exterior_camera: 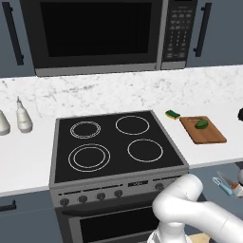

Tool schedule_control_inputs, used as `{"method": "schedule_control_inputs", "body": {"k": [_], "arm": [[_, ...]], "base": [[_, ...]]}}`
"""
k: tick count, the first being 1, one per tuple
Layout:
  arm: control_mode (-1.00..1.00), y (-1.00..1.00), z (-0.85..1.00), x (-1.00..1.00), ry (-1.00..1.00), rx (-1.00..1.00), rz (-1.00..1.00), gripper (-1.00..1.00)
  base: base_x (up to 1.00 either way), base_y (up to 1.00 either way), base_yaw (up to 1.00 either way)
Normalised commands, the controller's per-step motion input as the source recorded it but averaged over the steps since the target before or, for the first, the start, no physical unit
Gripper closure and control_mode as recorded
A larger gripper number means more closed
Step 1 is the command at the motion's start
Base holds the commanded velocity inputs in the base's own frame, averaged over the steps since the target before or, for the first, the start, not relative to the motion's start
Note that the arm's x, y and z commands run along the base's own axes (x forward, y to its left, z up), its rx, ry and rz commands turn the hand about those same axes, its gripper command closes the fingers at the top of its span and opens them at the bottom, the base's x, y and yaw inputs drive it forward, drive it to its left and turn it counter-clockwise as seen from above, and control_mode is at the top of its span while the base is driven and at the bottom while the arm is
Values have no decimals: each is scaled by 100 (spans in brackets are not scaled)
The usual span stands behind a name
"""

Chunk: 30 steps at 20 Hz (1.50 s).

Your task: Place the appropriate cutting tool for cutting the avocado skin on the cutting board.

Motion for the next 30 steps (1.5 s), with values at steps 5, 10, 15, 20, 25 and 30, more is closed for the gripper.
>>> {"method": "schedule_control_inputs", "body": {"k": [5, 10, 15, 20, 25, 30], "arm": [[-100, 0, -12, -2, -3, 0, 0, 100], [-100, 5, 10, 10, -4, 0, 0, 100], [-100, 5, 77, -33, -1, 1, 0, 100], [-100, 0, 100, -97, 0, 0, 6, 100], [-100, 6, 100, -99, -1, 0, 12, 100], [-100, 23, 100, -49, 0, 0, 13, 100]], "base": [[0, 0, 0], [0, 0, 0], [0, 0, 0], [0, 0, 0], [0, 0, 0], [0, 0, 0]]}}
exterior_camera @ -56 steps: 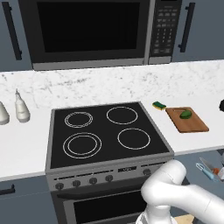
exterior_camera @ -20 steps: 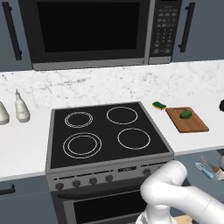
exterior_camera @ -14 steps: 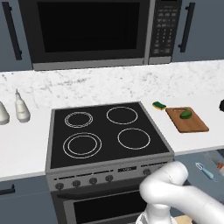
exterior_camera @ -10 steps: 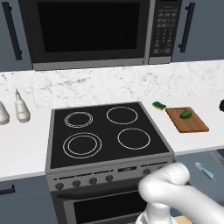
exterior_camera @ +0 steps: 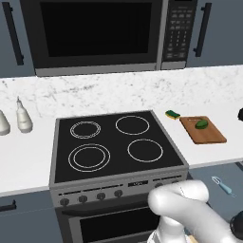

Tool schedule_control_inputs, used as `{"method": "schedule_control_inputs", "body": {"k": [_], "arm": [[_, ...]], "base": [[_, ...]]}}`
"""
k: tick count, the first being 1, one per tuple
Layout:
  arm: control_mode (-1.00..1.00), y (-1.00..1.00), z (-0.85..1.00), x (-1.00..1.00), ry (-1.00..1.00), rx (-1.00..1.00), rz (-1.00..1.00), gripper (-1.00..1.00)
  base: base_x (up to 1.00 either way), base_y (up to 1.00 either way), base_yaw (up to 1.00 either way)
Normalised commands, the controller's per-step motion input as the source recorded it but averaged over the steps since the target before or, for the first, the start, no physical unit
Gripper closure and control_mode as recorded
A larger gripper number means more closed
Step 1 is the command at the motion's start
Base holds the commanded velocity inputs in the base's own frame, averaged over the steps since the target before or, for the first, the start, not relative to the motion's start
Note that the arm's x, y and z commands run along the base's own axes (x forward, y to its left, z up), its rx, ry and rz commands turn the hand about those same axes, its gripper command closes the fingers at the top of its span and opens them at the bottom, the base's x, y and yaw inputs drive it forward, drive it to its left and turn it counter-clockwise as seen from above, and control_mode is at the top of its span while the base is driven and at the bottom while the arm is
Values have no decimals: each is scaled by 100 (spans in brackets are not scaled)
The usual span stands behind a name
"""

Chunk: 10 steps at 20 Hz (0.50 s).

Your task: Place the appropriate cutting tool for cutting the avocado skin on the cutting board.

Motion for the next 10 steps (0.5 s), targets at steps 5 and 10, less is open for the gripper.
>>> {"method": "schedule_control_inputs", "body": {"k": [5, 10], "arm": [[-100, 61, 96, 34, 0, 0, 9, 100], [-100, 76, 52, 100, 1, 0, 4, 100]], "base": [[0, 0, 0], [0, 0, 0]]}}
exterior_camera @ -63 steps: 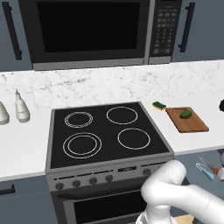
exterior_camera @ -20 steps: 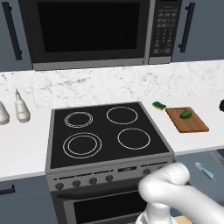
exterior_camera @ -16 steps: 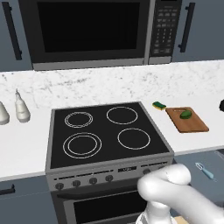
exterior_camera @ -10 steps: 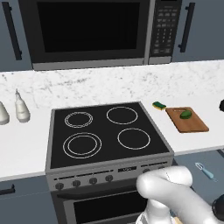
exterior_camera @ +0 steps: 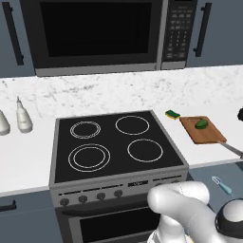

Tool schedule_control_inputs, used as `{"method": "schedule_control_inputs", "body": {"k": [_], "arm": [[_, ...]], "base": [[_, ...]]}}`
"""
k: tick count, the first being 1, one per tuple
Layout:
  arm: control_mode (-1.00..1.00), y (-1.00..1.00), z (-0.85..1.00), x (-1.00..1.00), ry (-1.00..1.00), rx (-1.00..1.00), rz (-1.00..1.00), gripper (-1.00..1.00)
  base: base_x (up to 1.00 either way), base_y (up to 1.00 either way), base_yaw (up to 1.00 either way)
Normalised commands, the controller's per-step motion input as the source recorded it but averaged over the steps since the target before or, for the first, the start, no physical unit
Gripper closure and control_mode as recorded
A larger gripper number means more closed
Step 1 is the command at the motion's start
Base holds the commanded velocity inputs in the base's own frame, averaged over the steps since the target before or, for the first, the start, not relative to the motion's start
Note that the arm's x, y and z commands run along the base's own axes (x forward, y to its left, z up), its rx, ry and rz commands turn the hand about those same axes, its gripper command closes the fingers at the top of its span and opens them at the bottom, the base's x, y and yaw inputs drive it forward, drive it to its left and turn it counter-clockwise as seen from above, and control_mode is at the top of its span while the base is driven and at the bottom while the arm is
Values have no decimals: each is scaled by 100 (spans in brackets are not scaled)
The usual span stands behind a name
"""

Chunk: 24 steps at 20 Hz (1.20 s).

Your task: Place the appropriate cutting tool for cutting the avocado skin on the cutting board.

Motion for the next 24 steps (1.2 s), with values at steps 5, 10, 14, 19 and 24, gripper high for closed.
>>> {"method": "schedule_control_inputs", "body": {"k": [5, 10, 14, 19, 24], "arm": [[-100, 21, 14, 100, 0, 0, 18, 100], [-100, -36, 0, 79, 1, 1, 21, 100], [-100, -19, 0, 100, 1, 7, 15, 100], [-100, -12, -2, 86, 1, 5, 13, 100], [-100, -50, -5, 51, 0, 5, 11, 100]], "base": [[0, 0, 0], [0, 0, 0], [0, 0, 0], [0, 0, 0], [0, 0, 0]]}}
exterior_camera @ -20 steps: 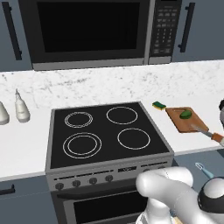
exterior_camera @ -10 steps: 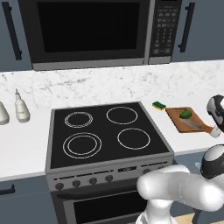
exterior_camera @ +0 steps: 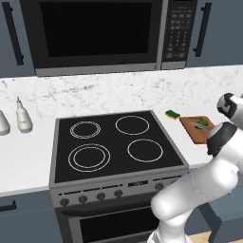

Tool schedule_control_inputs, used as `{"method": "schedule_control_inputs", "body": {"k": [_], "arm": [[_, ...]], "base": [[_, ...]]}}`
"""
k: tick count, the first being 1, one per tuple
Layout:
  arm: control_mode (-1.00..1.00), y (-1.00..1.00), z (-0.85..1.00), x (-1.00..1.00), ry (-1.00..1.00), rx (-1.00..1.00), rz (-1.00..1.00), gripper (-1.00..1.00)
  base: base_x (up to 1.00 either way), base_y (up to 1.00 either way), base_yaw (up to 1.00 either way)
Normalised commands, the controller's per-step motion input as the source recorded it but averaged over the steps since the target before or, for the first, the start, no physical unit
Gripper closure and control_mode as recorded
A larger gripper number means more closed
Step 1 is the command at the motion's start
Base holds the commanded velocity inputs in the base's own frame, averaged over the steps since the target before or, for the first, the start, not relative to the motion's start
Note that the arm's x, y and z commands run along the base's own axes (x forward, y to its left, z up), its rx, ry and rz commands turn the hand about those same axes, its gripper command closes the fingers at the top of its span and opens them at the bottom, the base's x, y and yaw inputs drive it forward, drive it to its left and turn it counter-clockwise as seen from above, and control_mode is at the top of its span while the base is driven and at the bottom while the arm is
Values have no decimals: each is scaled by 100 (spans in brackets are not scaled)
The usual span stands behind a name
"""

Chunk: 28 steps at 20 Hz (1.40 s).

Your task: Place the appropriate cutting tool for cutting the avocado skin on the cutting board.

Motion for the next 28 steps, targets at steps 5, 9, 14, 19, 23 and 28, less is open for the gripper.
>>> {"method": "schedule_control_inputs", "body": {"k": [5, 9, 14, 19, 23, 28], "arm": [[-100, -38, -15, 51, 0, 2, 8, 100], [-100, -4, -24, 77, 2, 1, 6, 100], [-100, -25, -41, 46, 2, 0, 8, 100], [-100, -55, -33, 29, 2, 0, 9, 100], [-100, -30, -16, 47, 1, 0, 8, 100], [-100, -2, -15, 53, 0, 0, 6, 100]], "base": [[0, 0, 0], [0, 0, 0], [0, 0, 0], [0, 0, 0], [0, 0, 0], [0, 0, 0]]}}
